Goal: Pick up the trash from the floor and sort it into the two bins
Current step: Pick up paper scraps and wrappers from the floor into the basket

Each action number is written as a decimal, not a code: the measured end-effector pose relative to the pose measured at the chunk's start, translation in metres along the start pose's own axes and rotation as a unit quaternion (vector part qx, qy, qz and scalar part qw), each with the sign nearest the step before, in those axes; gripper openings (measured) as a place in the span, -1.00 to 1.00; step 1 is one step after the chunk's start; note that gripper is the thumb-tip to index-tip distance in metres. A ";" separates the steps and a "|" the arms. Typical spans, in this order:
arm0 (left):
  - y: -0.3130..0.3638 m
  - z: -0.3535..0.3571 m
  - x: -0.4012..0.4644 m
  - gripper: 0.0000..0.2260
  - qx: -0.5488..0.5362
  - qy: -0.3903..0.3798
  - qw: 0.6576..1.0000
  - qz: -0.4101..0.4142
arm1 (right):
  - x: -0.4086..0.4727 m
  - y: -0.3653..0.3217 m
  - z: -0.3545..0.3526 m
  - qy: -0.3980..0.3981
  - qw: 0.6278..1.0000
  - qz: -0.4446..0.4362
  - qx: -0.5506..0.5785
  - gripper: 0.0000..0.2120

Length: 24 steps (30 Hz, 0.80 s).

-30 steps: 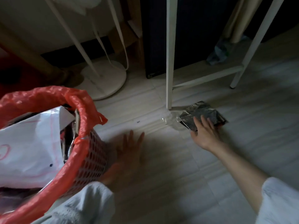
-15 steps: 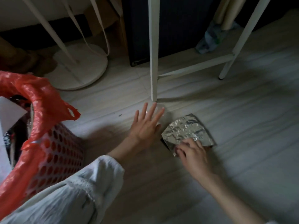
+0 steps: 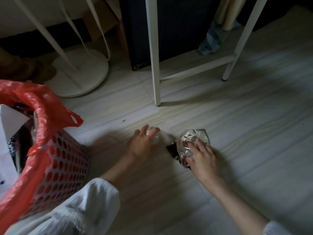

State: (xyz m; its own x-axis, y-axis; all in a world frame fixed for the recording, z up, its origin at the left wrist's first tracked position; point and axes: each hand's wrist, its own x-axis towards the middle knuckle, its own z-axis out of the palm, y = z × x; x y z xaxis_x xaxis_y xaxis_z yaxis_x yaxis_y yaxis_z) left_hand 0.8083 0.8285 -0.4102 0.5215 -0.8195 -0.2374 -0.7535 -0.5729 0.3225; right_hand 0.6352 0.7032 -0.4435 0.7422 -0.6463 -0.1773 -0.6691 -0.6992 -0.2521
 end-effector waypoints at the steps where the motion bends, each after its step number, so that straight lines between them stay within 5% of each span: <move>1: 0.003 0.003 -0.009 -0.54 -0.004 -0.008 1.000 -0.006 | -0.003 -0.004 -0.001 0.010 1.000 -0.011 0.003 -0.46; 5: 0.012 0.014 -0.050 -0.55 -0.011 0.016 1.000 -0.012 | -0.032 -0.019 -0.004 0.042 0.996 -0.062 -0.042 -0.60; 12: 0.014 -0.011 -0.103 -0.52 -0.130 -0.001 0.990 -0.049 | -0.067 -0.050 -0.058 -0.029 0.998 -0.002 -0.063 -0.68; 16: 0.029 -0.077 -0.122 -0.52 -0.142 0.158 0.977 0.019 | -0.068 -0.084 -0.108 0.058 0.998 0.016 0.027 -0.76; 19: 0.032 -0.138 -0.144 -0.55 -0.173 0.297 0.937 0.067 | -0.065 -0.122 -0.147 0.119 0.981 -0.013 0.150 -0.81; 24: -0.003 -0.199 -0.199 -0.59 -0.136 0.464 0.874 0.040 | -0.067 -0.206 -0.186 0.136 0.949 -0.089 0.270 -0.93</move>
State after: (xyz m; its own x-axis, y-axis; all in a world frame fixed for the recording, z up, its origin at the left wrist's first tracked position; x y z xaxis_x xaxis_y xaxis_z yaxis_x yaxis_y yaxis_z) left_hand 0.7860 0.9911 -0.1813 0.6676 -0.4405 0.6003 -0.7445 -0.3913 0.5408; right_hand 0.7157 0.8337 -0.2026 0.7552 -0.6387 0.1472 -0.3624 -0.5939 -0.7183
